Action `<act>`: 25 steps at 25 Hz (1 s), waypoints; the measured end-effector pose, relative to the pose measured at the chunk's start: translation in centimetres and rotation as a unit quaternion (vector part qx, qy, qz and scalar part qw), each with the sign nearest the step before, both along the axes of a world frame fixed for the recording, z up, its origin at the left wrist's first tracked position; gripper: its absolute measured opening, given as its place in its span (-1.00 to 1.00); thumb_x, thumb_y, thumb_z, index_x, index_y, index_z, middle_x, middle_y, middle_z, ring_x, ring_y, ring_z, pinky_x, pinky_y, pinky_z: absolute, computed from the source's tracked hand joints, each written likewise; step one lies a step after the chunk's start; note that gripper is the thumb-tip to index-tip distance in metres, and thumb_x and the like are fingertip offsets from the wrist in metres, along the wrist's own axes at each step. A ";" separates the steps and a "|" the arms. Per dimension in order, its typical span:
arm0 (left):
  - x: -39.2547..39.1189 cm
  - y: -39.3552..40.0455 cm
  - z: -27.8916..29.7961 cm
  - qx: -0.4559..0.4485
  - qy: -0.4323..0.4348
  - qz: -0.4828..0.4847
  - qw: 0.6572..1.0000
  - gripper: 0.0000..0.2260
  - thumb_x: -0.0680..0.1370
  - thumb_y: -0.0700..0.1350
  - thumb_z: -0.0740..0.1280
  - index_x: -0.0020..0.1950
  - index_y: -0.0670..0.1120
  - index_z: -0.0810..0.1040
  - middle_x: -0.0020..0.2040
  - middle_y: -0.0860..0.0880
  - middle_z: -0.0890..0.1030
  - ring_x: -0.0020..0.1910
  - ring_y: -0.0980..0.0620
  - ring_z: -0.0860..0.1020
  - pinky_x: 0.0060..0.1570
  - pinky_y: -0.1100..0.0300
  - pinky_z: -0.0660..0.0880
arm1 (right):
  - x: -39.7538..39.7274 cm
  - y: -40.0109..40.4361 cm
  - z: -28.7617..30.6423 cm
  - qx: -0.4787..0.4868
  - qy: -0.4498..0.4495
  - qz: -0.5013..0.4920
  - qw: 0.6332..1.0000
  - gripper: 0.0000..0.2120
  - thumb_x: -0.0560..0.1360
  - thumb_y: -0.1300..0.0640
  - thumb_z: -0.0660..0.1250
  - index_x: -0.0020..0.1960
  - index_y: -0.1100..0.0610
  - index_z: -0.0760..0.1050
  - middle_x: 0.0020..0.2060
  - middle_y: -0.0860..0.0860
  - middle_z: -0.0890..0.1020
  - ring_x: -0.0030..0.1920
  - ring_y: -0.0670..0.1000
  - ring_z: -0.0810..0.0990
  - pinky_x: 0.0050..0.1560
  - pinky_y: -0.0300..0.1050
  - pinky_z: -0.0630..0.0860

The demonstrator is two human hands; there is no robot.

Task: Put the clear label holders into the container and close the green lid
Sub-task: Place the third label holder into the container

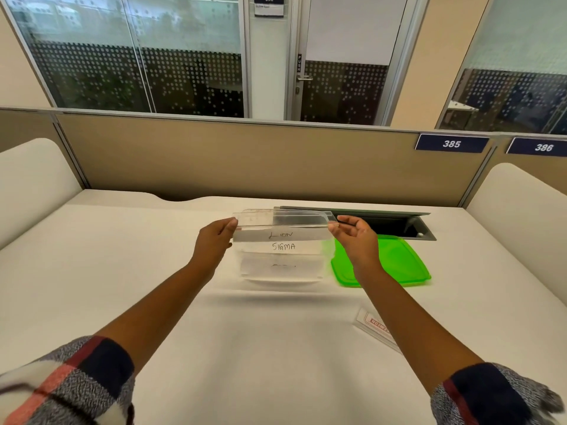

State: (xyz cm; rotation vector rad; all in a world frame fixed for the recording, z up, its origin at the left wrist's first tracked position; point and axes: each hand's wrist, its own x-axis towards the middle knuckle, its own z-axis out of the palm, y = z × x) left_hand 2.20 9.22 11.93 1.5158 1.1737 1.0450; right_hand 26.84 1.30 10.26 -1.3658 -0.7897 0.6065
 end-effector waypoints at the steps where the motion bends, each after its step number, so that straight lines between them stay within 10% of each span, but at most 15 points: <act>1: 0.3 0.6 0.0 -0.004 0.001 0.002 1.000 -0.72 0.60 -0.11 0.16 0.20 -0.19 0.54 0.06 -0.12 0.59 0.03 -0.05 0.54 -0.05 0.13 0.49 | 0.3 0.5 -0.2 -0.020 0.004 -0.014 1.000 -0.82 0.40 0.29 0.43 -0.15 0.08 0.47 -0.24 0.06 0.63 -0.37 -0.29 0.60 -0.13 -0.28 0.49; 6: 1.5 2.3 -0.9 -0.026 0.005 0.033 0.999 -0.76 0.58 -0.20 0.20 0.16 -0.26 0.56 0.10 -0.22 0.62 -0.03 -0.08 0.57 -0.02 0.10 0.51 | 1.3 1.9 -1.7 -0.088 -0.002 -0.069 0.994 -0.85 0.38 0.21 0.47 -0.17 0.11 0.49 -0.19 0.13 0.64 -0.18 0.04 0.58 -0.03 -0.08 0.52; 19: 1.8 5.4 -3.5 -0.045 0.046 0.079 0.995 -0.75 0.56 -0.14 0.23 -0.03 -0.28 0.62 -0.09 -0.17 0.63 -0.09 -0.17 0.59 0.07 -0.03 0.56 | 1.8 5.0 -2.8 -0.119 0.013 -0.076 0.990 -0.86 0.39 0.29 0.44 -0.06 0.30 0.60 -0.18 0.13 0.62 -0.15 0.05 0.55 0.05 -0.03 0.52; 25: 1.9 6.5 -4.4 0.023 0.184 0.075 0.980 -0.74 0.58 -0.07 0.18 -0.26 -0.12 0.48 -0.24 -0.10 0.46 -0.21 -0.06 0.38 -0.12 0.16 0.28 | 1.8 5.1 -3.3 -0.158 -0.036 -0.107 0.981 -0.80 0.40 0.10 0.45 -0.08 0.22 0.62 -0.19 0.08 0.63 -0.15 0.02 0.54 -0.11 -0.16 0.40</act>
